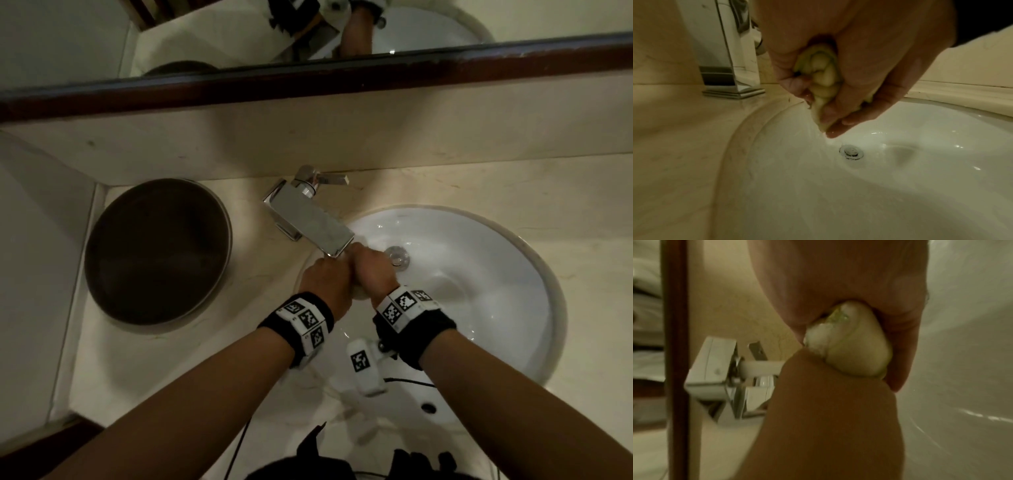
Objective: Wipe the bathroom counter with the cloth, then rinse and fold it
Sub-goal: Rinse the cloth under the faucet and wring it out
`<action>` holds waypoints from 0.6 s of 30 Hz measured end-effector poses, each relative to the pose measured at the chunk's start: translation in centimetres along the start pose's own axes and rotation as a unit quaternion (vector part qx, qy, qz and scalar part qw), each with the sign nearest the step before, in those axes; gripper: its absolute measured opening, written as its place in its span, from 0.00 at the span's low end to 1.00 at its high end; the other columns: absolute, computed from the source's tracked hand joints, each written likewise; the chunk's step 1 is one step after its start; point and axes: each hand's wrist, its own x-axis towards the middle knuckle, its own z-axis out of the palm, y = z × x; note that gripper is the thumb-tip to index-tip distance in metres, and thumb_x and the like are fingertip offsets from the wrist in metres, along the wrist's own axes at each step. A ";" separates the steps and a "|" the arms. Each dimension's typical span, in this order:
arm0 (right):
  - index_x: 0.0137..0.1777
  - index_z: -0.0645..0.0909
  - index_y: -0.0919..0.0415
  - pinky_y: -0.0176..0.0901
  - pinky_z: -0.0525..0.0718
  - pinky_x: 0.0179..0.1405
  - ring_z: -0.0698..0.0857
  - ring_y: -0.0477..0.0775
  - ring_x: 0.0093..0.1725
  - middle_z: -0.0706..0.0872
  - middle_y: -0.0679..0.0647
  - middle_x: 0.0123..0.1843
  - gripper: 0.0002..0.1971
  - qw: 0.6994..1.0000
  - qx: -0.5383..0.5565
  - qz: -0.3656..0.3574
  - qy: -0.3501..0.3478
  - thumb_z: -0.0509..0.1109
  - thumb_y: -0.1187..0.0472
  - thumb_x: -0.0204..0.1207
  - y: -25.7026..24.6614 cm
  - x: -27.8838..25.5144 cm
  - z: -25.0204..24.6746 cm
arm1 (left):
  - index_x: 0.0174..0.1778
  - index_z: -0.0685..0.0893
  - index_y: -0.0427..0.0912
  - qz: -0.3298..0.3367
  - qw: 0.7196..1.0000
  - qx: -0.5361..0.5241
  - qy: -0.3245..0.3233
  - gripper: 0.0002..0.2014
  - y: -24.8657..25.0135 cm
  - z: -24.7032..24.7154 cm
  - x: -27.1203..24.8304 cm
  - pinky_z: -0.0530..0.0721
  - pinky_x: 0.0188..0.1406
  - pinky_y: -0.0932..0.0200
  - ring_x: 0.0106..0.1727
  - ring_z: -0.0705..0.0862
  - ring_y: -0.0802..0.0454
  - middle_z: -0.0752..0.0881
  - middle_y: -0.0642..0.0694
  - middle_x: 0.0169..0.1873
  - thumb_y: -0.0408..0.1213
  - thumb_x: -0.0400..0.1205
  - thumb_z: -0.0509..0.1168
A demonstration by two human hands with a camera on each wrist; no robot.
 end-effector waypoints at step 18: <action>0.29 0.77 0.61 0.43 0.77 0.37 0.86 0.62 0.39 0.83 0.59 0.32 0.18 0.971 -0.216 -0.087 0.053 0.64 0.53 0.79 -0.4 0.2 0.3 | 0.54 0.85 0.38 -0.032 0.938 -0.280 -0.203 0.15 -0.8 -1.9 0.6 0.78 0.31 0.63 0.34 0.80 0.52 0.80 0.50 0.33 0.34 0.73 0.76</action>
